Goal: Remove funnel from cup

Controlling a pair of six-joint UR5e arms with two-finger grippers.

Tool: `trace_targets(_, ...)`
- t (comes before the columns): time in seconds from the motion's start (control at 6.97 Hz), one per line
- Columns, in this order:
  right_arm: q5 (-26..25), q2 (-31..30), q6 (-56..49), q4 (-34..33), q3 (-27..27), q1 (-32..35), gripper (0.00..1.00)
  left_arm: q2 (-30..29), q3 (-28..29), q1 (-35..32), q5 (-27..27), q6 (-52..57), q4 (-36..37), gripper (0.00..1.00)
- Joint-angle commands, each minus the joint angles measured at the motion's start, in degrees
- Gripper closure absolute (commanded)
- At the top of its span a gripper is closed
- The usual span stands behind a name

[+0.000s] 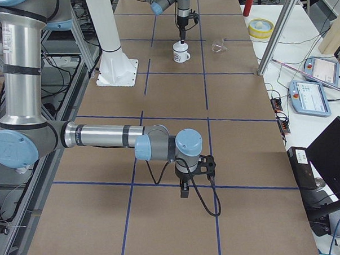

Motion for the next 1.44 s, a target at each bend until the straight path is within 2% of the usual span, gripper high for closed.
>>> trace_targets(0.0,0.00,0.00,0.00,0.00,-0.02,0.00,0.00,0.54,-2.87,-0.10,1.40,0.35,0.00,0.00)
trace_targets(0.14,0.00,0.00,0.00,0.00,-0.02,0.00,0.00,1.59,-4.45,-0.80,1.68,0.53,0.00,0.00)
trace_targets(0.29,0.00,0.00,0.00,0.00,-0.02,0.00,0.00,3.60,-8.38,-3.41,2.81,1.31,0.00,0.00)
trace_targets(0.43,0.00,0.00,0.00,0.00,-0.02,0.00,0.00,4.40,-10.77,-7.62,3.08,6.54,0.17,0.00)
trace_targets(0.72,0.00,0.00,0.00,0.00,-0.02,0.00,0.00,8.61,-10.01,-13.52,2.91,26.34,0.18,0.00)
trace_targets(1.15,0.00,0.00,0.00,0.00,-0.02,0.00,0.00,12.39,-1.16,-25.55,1.16,53.27,-2.27,0.00)
trace_targets(1.29,0.00,0.00,0.00,0.00,-0.02,0.00,0.00,15.02,3.31,-31.33,-4.68,57.87,-7.33,0.00)
